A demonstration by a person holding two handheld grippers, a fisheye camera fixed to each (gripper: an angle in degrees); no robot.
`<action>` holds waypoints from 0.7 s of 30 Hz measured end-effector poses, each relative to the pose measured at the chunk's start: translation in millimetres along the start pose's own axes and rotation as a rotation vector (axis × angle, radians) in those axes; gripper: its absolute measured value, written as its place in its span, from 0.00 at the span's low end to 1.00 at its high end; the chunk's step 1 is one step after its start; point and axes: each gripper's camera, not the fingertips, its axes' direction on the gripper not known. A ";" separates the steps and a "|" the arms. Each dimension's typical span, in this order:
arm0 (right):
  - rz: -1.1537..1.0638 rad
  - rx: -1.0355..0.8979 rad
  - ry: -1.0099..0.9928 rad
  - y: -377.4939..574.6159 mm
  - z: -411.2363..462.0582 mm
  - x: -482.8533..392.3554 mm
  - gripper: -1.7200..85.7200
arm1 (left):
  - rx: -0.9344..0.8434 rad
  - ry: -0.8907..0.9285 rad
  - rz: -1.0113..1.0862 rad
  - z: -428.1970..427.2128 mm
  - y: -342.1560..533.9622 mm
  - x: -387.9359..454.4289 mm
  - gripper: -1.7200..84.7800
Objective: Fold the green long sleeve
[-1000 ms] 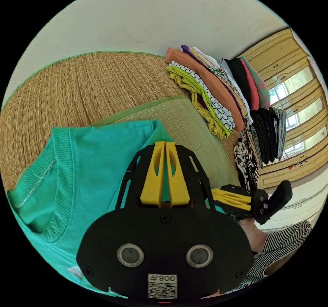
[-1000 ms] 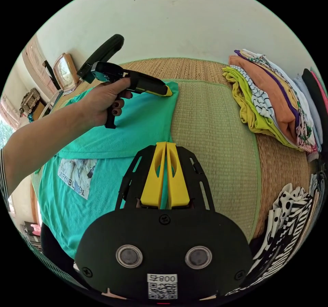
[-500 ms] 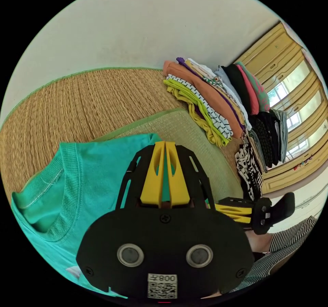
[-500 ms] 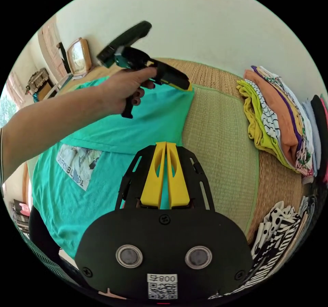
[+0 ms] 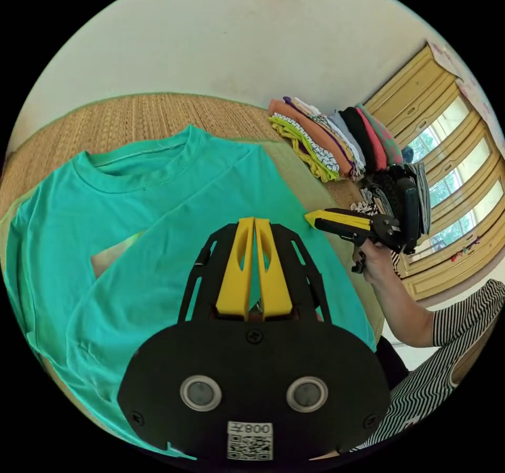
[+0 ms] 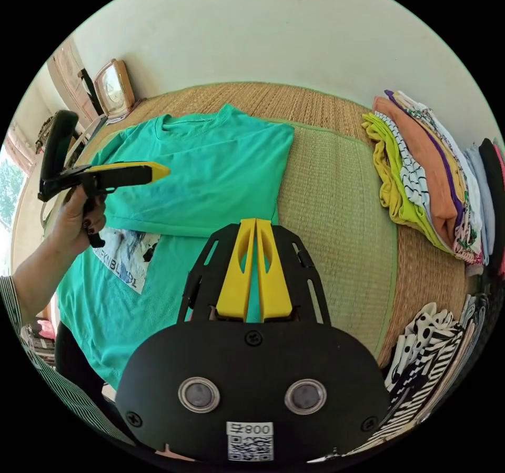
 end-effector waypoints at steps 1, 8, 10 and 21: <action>-0.009 0.009 -0.010 -0.3 -2.3 -4.9 0.02 | 0.032 -0.039 -0.027 -25.9 24.1 -5.5 0.02; -0.200 -0.068 -0.194 -21.7 25.0 -102.1 0.02 | -0.025 -0.236 -0.329 -108.3 163.8 -71.9 0.03; -0.233 -0.139 -0.183 -26.4 40.1 -121.5 0.02 | 0.073 -0.169 -0.362 -132.5 190.8 -76.6 0.03; -0.268 -0.109 -0.461 -25.0 16.8 -193.2 0.02 | 0.077 -0.580 -0.517 -297.0 394.0 -93.7 0.12</action>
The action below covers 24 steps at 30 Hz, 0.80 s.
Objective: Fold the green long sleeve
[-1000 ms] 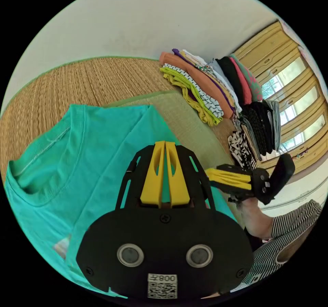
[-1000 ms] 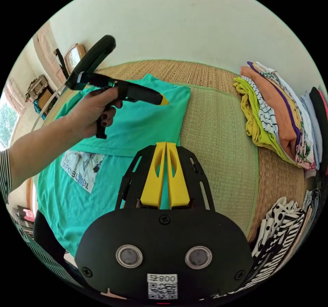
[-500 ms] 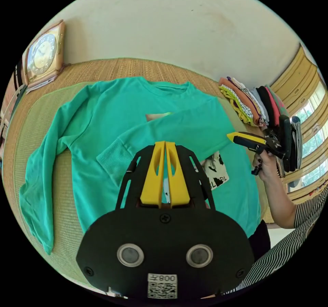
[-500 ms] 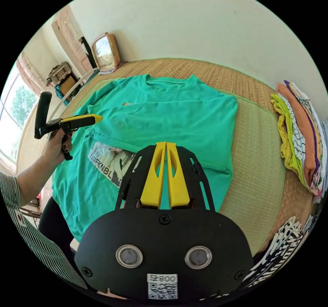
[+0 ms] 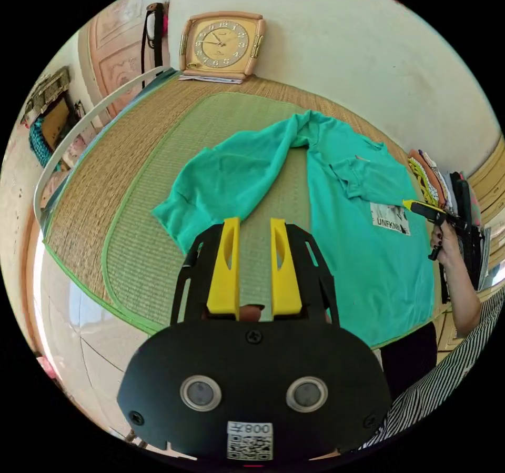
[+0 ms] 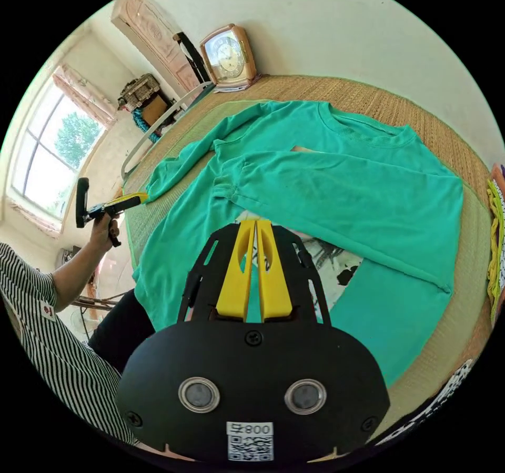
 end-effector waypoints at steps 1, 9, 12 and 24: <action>-0.004 -0.005 -0.024 -1.8 4.2 -6.0 0.03 | -0.036 -0.062 0.033 -0.8 7.3 -14.2 0.12; -0.047 -0.132 -0.313 -32.4 66.2 -79.3 0.06 | -0.178 -0.123 0.147 9.5 30.0 -76.1 0.05; -0.026 -0.171 -0.425 -48.8 89.0 -94.6 0.08 | -0.139 -0.005 0.100 -2.5 44.4 -99.2 0.04; 0.272 -0.160 -0.722 -78.8 140.9 -93.7 0.11 | -0.033 0.361 0.026 -33.3 115.1 -145.2 0.03</action>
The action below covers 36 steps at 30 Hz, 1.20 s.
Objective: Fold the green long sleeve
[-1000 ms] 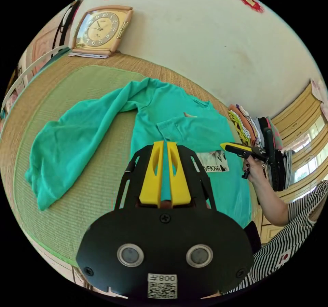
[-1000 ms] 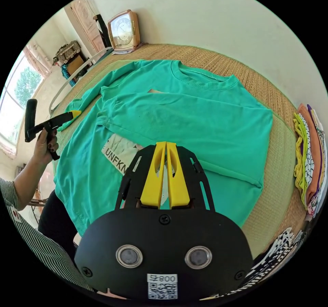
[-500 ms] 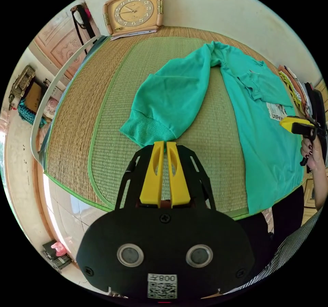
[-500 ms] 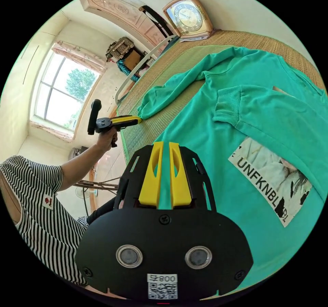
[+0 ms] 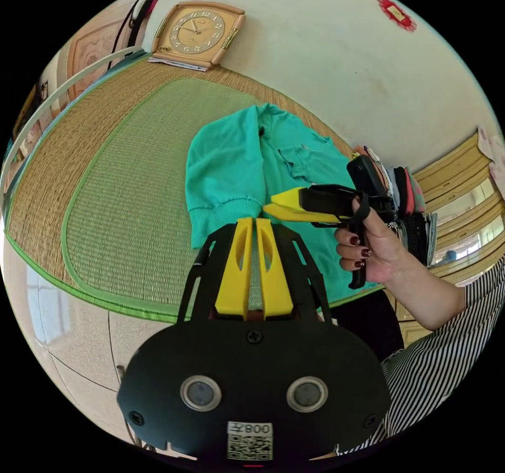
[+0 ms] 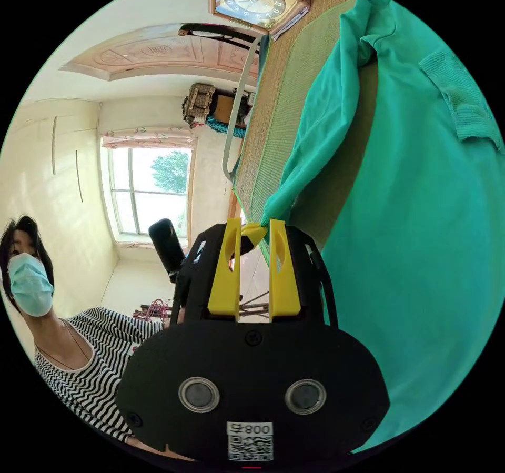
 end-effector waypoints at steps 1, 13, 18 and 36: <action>0.007 0.002 0.008 -1.0 -0.5 0.9 0.11 | -0.004 0.016 0.010 0.1 5.4 -3.3 0.03; -0.055 -0.043 0.053 -40.4 -23.9 -25.3 0.03 | 0.145 0.275 -0.164 -38.0 64.6 -110.8 0.07; -0.090 -0.038 0.018 -52.4 -42.6 -39.2 0.03 | 0.153 0.615 -0.338 -0.1 84.1 -179.3 0.11; -0.191 -0.139 0.173 -131.7 -122.8 -78.1 0.03 | 0.382 1.151 -0.477 74.4 48.8 -182.4 0.04</action>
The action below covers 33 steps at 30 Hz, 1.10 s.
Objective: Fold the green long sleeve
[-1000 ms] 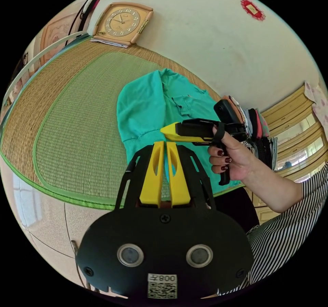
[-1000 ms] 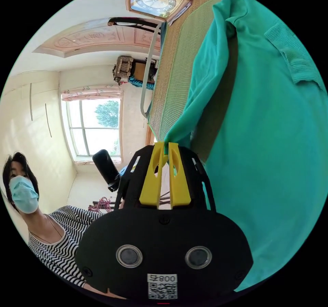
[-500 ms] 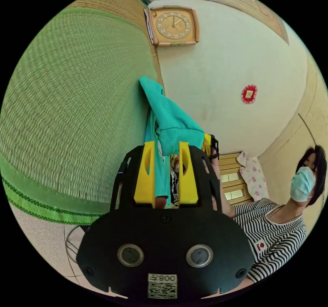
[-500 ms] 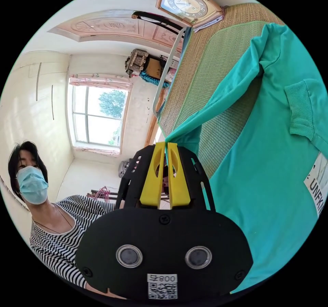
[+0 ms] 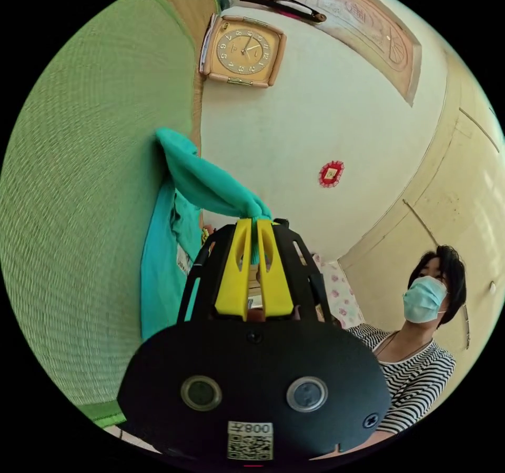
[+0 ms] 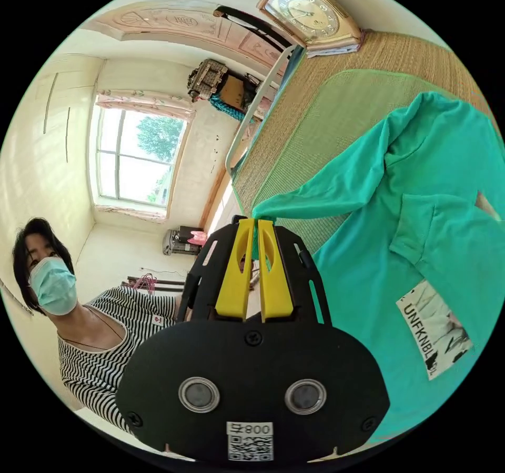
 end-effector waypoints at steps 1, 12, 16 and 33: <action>-0.014 -0.005 0.006 -6.5 -9.3 -3.3 0.03 | -0.005 0.007 0.028 14.4 -6.2 9.0 0.04; -0.238 0.032 0.316 -27.3 -204.3 -86.4 0.03 | -0.177 0.023 0.326 218.7 -12.6 87.9 0.04; -0.086 0.015 0.364 18.6 -237.1 -21.6 0.03 | -0.327 -0.082 0.259 302.0 30.0 34.9 0.04; 0.259 -0.124 0.345 92.0 -273.1 221.9 0.03 | -0.506 -0.371 -0.062 473.9 110.9 -165.8 0.04</action>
